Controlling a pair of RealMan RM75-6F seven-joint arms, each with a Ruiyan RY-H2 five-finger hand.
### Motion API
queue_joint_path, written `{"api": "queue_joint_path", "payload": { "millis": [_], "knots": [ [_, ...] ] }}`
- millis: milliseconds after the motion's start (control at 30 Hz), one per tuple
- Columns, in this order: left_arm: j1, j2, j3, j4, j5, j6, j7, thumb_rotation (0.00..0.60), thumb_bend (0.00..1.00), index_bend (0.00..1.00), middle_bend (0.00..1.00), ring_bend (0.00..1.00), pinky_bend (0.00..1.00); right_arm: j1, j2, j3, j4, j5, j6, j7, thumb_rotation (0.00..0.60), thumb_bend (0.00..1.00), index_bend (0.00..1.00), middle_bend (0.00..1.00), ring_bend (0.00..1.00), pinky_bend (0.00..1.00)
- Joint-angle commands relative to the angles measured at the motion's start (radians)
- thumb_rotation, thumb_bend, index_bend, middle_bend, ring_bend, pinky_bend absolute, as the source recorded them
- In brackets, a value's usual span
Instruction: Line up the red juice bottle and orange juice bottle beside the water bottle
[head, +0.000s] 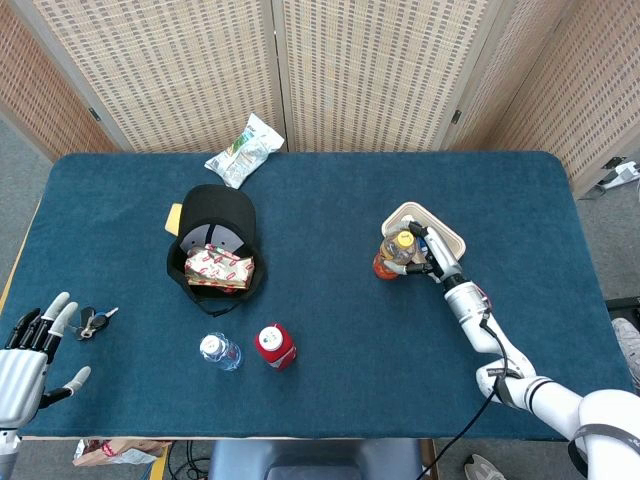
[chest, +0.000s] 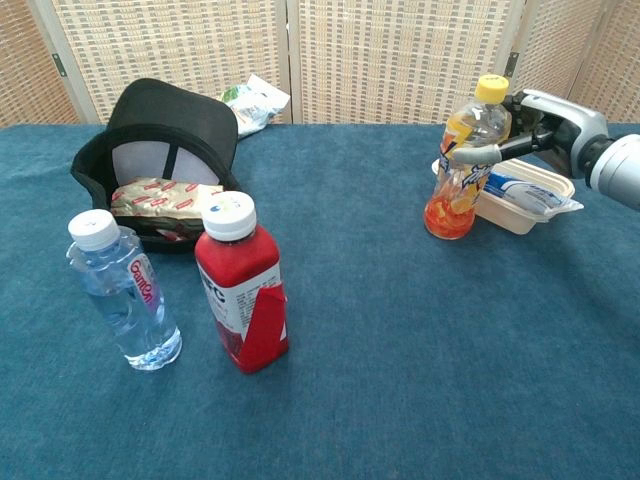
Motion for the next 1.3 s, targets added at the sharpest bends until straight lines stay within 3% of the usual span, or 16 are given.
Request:
{"api": "queue_joint_path", "payload": {
  "millis": [33, 233, 500, 733, 1300],
  "knots": [
    [-0.001, -0.001, 0.0, 0.001, 0.0, -0.002, 0.001, 0.6, 0.18, 0.06, 0.04, 0.13, 0.09, -0.002, 0.003, -0.002, -0.007, -0.009, 0.015, 0.008, 0.6, 0.36, 0.57, 0.5, 0.34, 0.37],
    [-0.003, -0.002, -0.001, 0.0, 0.001, -0.005, 0.006, 0.6, 0.18, 0.06, 0.04, 0.13, 0.09, -0.018, 0.057, -0.024, -0.095, -0.055, 0.063, 0.046, 0.6, 0.39, 0.59, 0.52, 0.38, 0.41],
    [-0.006, 0.0, -0.002, -0.009, 0.003, -0.01, 0.016, 0.6, 0.18, 0.06, 0.04, 0.13, 0.09, -0.021, 0.211, -0.115, -0.337, -0.174, 0.081, 0.067, 0.6, 0.39, 0.59, 0.52, 0.38, 0.42],
    [-0.004, 0.0, 0.002, -0.014, 0.01, -0.007, 0.023, 0.6, 0.18, 0.06, 0.04, 0.13, 0.09, -0.003, 0.266, -0.175, -0.46, -0.252, 0.092, 0.066, 0.6, 0.39, 0.59, 0.52, 0.38, 0.42],
    [0.0, -0.004, 0.003, 0.003, 0.016, 0.003, 0.003, 0.6, 0.18, 0.06, 0.04, 0.13, 0.09, 0.057, 0.24, -0.234, -0.507, -0.291, 0.059, 0.017, 0.6, 0.35, 0.59, 0.52, 0.38, 0.42]
  ]
}}
